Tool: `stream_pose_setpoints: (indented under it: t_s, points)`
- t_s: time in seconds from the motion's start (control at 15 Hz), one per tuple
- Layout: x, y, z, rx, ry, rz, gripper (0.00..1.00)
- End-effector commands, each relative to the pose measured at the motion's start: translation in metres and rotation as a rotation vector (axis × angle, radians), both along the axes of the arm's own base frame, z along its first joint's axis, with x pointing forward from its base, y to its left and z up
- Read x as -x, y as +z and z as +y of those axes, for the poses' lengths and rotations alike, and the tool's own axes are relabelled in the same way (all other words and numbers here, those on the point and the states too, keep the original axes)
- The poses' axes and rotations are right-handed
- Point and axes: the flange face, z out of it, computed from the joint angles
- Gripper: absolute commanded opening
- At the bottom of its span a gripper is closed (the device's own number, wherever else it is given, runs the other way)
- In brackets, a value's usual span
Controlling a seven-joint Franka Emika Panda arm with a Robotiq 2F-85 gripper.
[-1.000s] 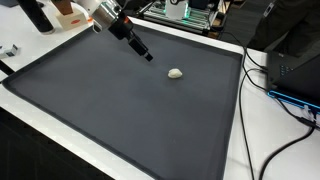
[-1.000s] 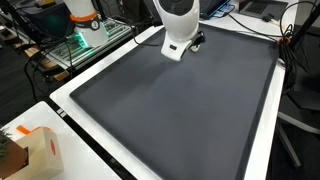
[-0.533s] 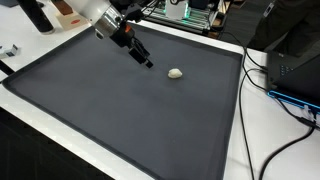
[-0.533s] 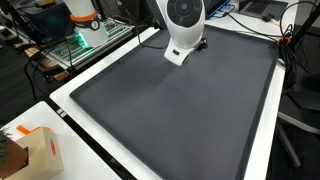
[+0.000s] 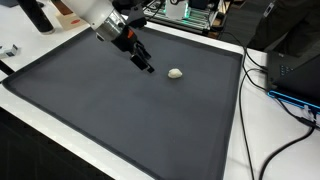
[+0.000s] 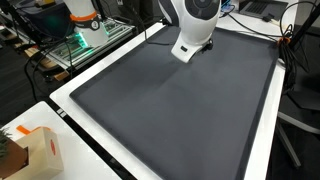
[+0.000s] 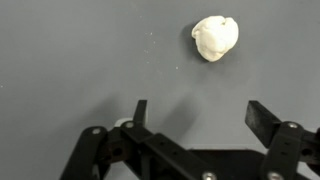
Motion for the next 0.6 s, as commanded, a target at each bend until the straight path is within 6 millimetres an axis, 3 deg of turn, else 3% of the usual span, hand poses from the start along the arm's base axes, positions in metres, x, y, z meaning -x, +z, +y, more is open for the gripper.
stream_pose_setpoints:
  t_s: [0.0, 0.53]
  points:
    - [-0.011, 0.0, 0.016, 0.092, 0.034, 0.044, 1.0]
    - [-0.032, 0.022, 0.067, 0.296, 0.236, 0.053, 1.0]
